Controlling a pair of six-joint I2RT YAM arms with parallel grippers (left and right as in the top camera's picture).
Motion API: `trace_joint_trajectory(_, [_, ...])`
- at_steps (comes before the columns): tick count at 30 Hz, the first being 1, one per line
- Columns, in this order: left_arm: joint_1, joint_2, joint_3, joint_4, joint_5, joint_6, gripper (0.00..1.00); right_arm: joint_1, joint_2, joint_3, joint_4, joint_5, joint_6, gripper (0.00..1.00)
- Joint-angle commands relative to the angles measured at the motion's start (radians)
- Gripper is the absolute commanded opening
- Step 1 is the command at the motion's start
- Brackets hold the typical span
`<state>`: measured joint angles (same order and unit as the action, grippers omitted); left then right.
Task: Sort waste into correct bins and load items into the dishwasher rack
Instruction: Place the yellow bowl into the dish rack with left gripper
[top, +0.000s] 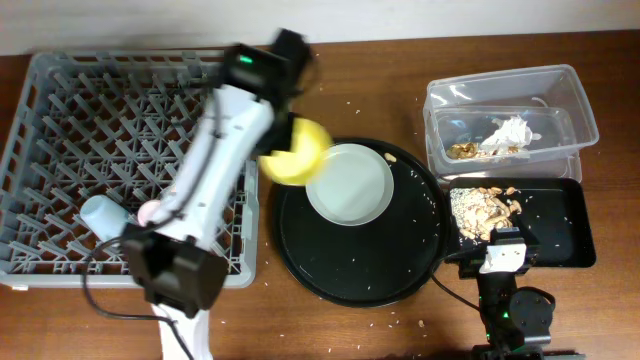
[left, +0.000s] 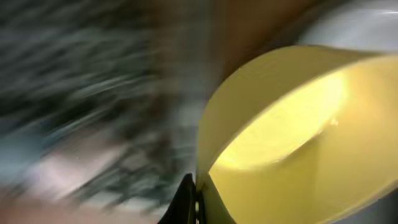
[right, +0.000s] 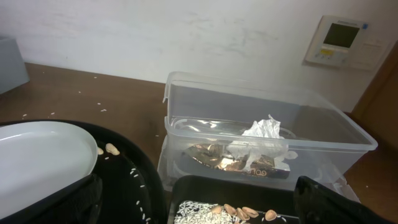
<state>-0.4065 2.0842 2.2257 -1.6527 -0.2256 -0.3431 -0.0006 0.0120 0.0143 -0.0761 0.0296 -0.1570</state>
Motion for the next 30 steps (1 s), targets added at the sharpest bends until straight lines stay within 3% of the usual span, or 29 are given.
trace_joint_trajectory(1, [0.146, -0.025, -0.002, -0.035, -0.362, -0.212, 0.00, -0.006, -0.005, -0.009, -0.002, 0.006, 0.004, 0.98])
trace_joint_trajectory(5, [0.240, -0.022, -0.056, -0.021, -0.536, -0.320, 0.00, -0.006, -0.005, -0.009, -0.002, 0.006, 0.004, 0.98])
trace_joint_trajectory(12, [0.244, -0.022, -0.229, 0.131, -0.768, -0.360, 0.00, -0.006, -0.005, -0.009, -0.002, 0.006, 0.004, 0.98])
trace_joint_trajectory(22, [0.174, -0.022, -0.438, 0.212, -0.735, -0.383, 0.00, -0.006, -0.005, -0.009, -0.002, 0.006, 0.004, 0.98])
trace_joint_trajectory(27, [0.097, -0.022, -0.457, 0.212, -0.694, -0.383, 0.00, -0.006, -0.005, -0.009, -0.002, 0.006, 0.004, 0.98])
trace_joint_trajectory(28, [0.090, -0.022, -0.457, 0.209, -0.693, -0.383, 0.02, -0.006, -0.005, -0.009, -0.002, 0.006, 0.004, 0.98])
trace_joint_trajectory(30, [0.079, -0.022, -0.457, 0.193, -0.678, -0.383, 0.20, -0.006, -0.005, -0.009, -0.002, 0.006, 0.004, 0.98])
